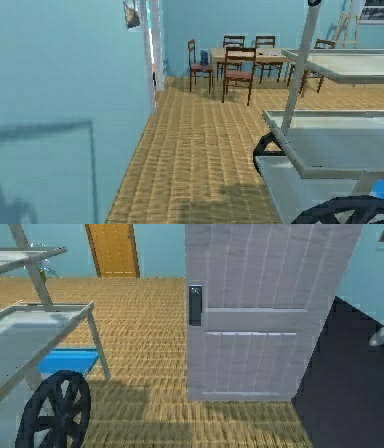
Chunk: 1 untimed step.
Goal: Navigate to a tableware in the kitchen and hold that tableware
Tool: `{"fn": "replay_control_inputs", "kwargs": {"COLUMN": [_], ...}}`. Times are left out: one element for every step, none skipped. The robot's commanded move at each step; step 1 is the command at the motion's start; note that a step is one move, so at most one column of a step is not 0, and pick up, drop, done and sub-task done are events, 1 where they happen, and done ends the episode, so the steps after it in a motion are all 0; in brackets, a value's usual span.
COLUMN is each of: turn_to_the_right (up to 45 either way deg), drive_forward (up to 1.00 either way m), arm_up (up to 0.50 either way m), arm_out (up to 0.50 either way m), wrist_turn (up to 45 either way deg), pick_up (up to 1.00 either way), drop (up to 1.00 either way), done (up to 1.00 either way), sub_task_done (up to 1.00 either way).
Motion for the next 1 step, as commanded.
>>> {"fn": "replay_control_inputs", "kwargs": {"turn_to_the_right": [0.0], "drive_forward": [1.00], "arm_up": [0.00], "arm_out": [0.00], "wrist_turn": [0.0], "pick_up": [0.00], "drop": [0.00], "done": [0.00], "sub_task_done": [0.00]}}
